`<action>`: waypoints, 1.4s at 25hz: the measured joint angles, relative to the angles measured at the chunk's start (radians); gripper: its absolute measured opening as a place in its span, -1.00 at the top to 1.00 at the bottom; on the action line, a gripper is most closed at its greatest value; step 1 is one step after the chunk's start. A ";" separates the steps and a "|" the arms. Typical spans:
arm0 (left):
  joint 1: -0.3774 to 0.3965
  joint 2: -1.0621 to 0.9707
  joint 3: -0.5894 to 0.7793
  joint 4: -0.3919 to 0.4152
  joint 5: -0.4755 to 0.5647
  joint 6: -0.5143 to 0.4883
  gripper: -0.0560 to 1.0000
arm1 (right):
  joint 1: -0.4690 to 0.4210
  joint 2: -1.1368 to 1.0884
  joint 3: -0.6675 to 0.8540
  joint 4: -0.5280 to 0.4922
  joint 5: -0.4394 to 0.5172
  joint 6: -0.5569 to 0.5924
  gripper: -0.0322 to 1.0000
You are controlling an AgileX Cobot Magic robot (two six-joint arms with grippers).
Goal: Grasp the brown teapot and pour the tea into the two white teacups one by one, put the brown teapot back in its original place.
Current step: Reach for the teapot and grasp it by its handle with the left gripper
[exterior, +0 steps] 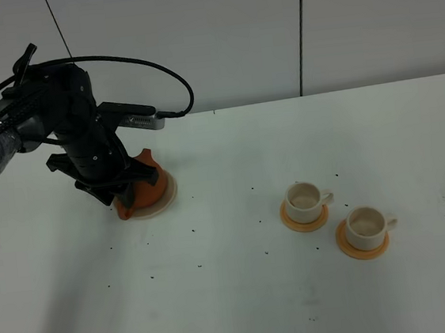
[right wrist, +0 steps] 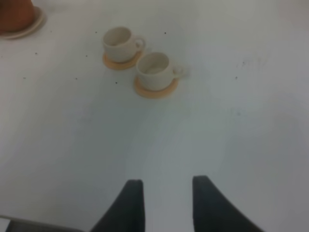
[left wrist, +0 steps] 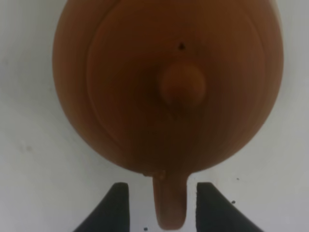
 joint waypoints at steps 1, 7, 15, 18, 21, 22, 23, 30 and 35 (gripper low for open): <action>0.000 0.001 0.000 0.000 -0.004 0.000 0.15 | 0.000 0.000 0.000 0.000 0.000 0.000 0.47; 0.000 0.006 0.000 -0.019 -0.018 0.004 0.15 | 0.000 0.000 0.000 0.000 0.000 0.000 0.47; 0.000 0.007 0.000 -0.027 -0.020 0.006 0.15 | 0.000 0.000 0.000 0.000 0.000 0.000 0.47; 0.000 0.008 0.000 -0.030 -0.020 0.006 0.15 | 0.000 0.000 0.000 0.000 0.000 0.000 0.47; 0.000 0.008 0.000 -0.030 -0.021 0.006 0.15 | 0.000 0.000 0.000 0.000 0.000 0.000 0.47; 0.000 0.008 0.000 -0.030 -0.021 0.006 0.15 | 0.000 0.000 0.000 0.000 0.000 0.000 0.47; 0.000 0.008 0.000 -0.030 -0.021 0.006 0.16 | 0.000 0.000 0.000 0.000 0.000 0.000 0.47; 0.000 0.012 0.000 -0.033 -0.023 0.006 0.42 | 0.000 0.000 0.000 0.000 0.000 0.000 0.47; 0.000 0.015 0.000 -0.040 -0.027 0.008 0.56 | 0.000 0.000 0.000 0.000 0.000 0.000 0.47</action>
